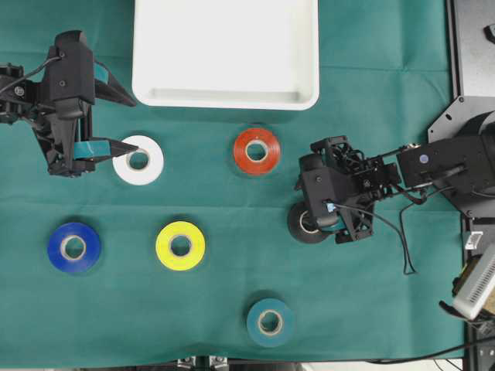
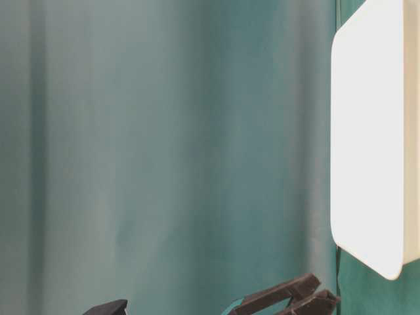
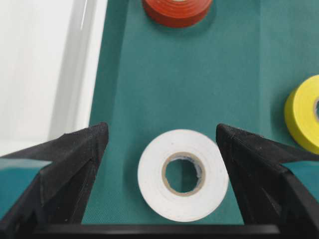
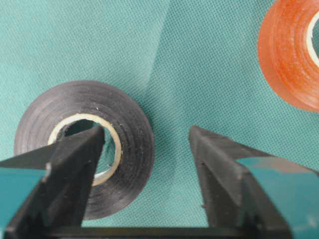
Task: Put the tape alternately from left to right into the white case.
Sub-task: 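Lower the right gripper onto the black tape roll and grasp it, then lift the black tape with the right gripper and carry it into the tray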
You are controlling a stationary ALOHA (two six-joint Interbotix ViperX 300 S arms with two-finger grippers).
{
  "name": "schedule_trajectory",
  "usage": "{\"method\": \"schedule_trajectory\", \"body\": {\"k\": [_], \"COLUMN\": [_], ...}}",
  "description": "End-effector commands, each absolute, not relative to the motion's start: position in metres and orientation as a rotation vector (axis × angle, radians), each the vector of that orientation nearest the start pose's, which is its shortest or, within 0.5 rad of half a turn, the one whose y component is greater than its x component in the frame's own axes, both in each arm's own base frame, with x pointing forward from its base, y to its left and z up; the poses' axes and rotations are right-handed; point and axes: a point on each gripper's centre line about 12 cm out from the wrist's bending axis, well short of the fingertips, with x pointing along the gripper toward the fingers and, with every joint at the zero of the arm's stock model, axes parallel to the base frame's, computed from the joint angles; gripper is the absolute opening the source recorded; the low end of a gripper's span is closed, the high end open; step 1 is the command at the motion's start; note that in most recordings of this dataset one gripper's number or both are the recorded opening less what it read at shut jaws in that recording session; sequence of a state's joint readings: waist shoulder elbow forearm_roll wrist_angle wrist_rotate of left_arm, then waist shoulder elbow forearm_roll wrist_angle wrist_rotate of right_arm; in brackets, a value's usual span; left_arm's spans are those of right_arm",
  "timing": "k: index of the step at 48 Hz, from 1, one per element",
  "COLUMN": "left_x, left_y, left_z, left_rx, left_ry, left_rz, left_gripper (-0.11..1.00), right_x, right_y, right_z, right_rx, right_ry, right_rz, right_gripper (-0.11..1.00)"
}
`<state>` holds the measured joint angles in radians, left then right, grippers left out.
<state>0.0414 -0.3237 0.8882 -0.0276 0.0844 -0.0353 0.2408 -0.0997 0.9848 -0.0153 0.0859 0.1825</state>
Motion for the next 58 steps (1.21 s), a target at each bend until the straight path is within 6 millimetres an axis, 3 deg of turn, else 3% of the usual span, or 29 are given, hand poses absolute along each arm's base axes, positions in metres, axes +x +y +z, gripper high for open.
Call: {"method": "schedule_trajectory", "body": {"k": [1, 8, 11, 26, 42, 50, 58], "left_x": [0.311, 0.31, 0.31, 0.31, 0.31, 0.31, 0.31], "left_y": [0.014, 0.013, 0.013, 0.014, 0.013, 0.014, 0.013], "left_z": [0.205, 0.204, 0.204, 0.204, 0.204, 0.203, 0.203], "left_rx": [-0.075, -0.075, -0.075, -0.075, -0.075, -0.075, -0.075], "left_ry": [0.626, 0.627, 0.627, 0.627, 0.627, 0.629, 0.629], "left_rz": [0.06, 0.059, 0.059, 0.06, 0.059, 0.061, 0.059], "left_gripper": [0.73, 0.73, 0.73, 0.73, 0.73, 0.73, 0.73], "right_x": [0.285, 0.287, 0.288, 0.295, 0.313, 0.327, 0.341], "right_y": [0.071, 0.072, 0.072, 0.073, 0.067, 0.049, 0.013], "right_z": [0.111, 0.112, 0.113, 0.126, 0.178, 0.192, 0.199], "right_rx": [0.04, 0.04, 0.041, 0.046, 0.027, 0.015, 0.032], "right_ry": [0.943, 0.94, 0.937, 0.896, 0.724, 0.679, 0.65], "right_rz": [0.146, 0.148, 0.147, 0.153, 0.158, 0.113, 0.015], "right_gripper": [0.63, 0.31, 0.22, 0.22, 0.22, 0.22, 0.22]}}
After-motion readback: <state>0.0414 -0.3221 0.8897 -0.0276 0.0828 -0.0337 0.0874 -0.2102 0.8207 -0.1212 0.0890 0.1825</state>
